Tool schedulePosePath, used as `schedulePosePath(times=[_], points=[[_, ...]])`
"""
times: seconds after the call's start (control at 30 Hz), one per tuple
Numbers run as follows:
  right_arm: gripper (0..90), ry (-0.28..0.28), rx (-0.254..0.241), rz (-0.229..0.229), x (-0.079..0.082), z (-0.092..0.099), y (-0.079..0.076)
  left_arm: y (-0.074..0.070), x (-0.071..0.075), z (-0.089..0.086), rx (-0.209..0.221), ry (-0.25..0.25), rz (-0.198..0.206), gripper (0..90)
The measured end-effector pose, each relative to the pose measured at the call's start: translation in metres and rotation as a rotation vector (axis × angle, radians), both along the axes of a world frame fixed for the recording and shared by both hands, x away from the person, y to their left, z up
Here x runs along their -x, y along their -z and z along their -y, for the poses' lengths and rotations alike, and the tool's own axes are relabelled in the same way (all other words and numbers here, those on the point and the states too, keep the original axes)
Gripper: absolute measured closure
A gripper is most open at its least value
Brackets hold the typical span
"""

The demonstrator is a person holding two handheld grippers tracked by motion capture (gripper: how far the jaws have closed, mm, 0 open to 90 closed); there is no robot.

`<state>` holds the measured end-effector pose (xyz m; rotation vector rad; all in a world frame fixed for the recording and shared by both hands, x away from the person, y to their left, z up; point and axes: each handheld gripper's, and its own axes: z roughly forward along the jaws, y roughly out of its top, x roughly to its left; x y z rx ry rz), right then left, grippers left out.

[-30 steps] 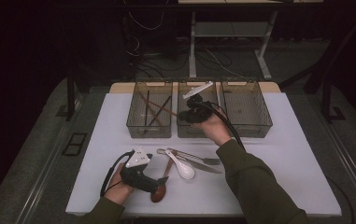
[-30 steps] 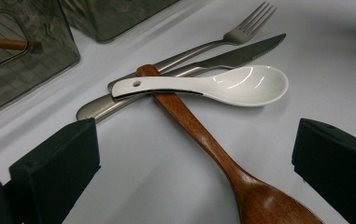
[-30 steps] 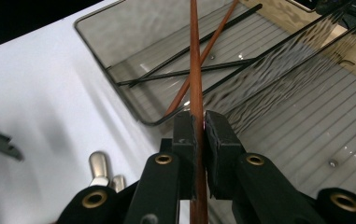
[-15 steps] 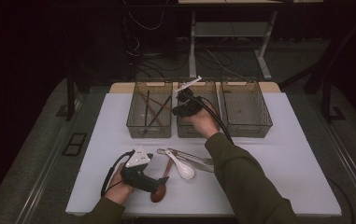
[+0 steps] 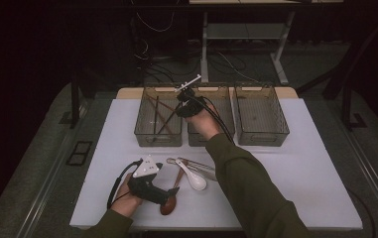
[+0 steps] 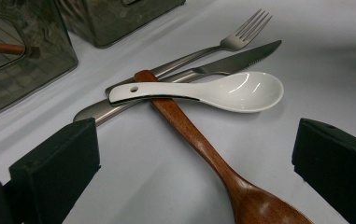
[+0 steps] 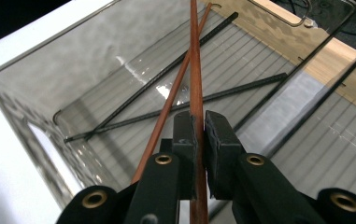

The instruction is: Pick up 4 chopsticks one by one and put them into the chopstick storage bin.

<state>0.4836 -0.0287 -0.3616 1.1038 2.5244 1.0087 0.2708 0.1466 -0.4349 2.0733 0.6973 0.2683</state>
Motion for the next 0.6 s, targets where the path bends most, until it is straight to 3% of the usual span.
schedulePosePath(times=[0.27, 0.6], points=[[82.0, 0.011, 0.014, -0.004, -0.005, -0.013, 0.004, 0.000, 0.000, 0.000, 0.006, 0.004, 0.001, 0.0], [61.2, -0.005, -0.004, 0.021, -0.003, -0.012, 0.002, 0.000, 0.000, 0.000, 0.000, 0.007, 0.002, 0.0]])
